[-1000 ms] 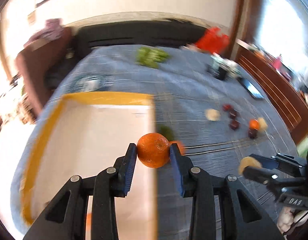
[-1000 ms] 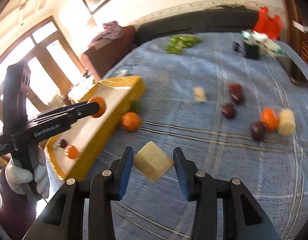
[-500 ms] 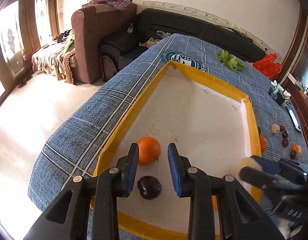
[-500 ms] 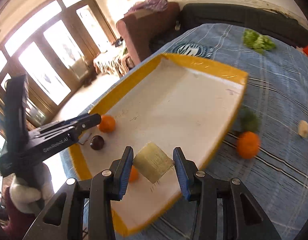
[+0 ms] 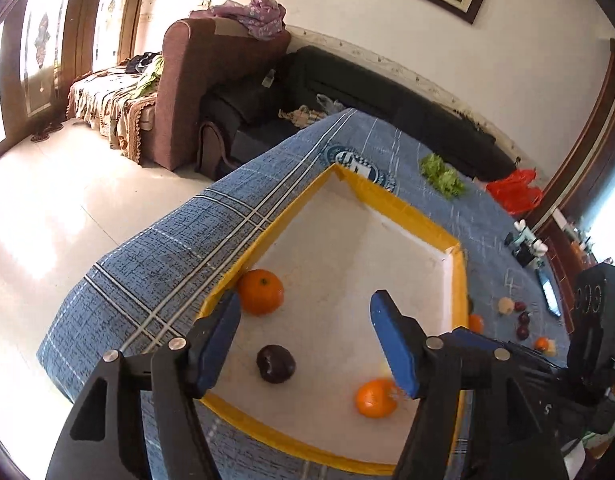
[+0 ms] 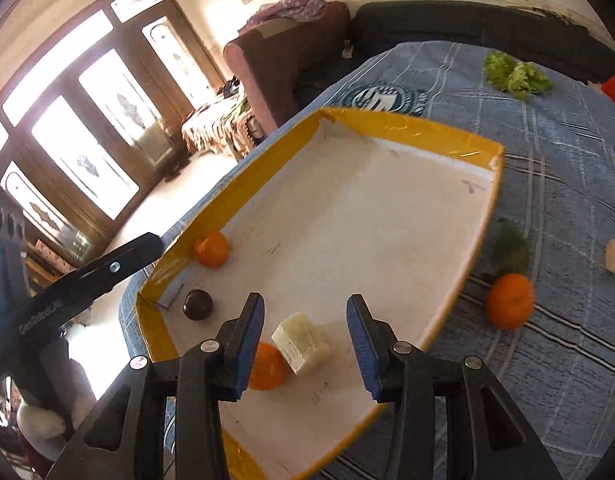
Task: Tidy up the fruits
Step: 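Carry the orange and cheese block into the tray and open both grippers, then grasp the leafy orange with the left gripper while the right gripper grasps the small white cube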
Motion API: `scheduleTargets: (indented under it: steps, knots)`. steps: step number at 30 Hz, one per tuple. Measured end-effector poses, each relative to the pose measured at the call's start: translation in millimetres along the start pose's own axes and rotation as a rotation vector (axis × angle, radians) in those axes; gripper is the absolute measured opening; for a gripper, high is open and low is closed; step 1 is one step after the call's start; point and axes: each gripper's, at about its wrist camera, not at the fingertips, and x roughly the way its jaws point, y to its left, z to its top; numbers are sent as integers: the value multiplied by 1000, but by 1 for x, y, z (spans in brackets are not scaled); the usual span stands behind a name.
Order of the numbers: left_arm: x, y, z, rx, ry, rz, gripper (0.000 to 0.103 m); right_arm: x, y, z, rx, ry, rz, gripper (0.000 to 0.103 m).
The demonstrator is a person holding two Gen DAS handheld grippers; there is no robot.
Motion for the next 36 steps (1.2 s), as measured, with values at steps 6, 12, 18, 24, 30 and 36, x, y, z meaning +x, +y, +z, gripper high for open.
scheduleTargets:
  steps: [6,12,18,24,30,36]
  knots:
    - [-21,-34,-15,14,-16,-76,78,-60,-47,-6,51,-104,-103,52]
    - [-14,-85,-36,95,15,-181,85,-124,-146,-20,208,-175,-296,52]
    - [14,-136,-53,205,104,-227,85,-148,-203,-35,312,-193,-329,52]
    - [22,-164,-68,284,122,-230,85,-109,-204,-6,281,-174,-322,52]
    - [19,-151,-60,259,88,-196,85,-66,-151,11,172,-113,-134,53]
    - [25,-137,-58,213,105,-183,85,-19,-112,19,101,-40,-100,52]
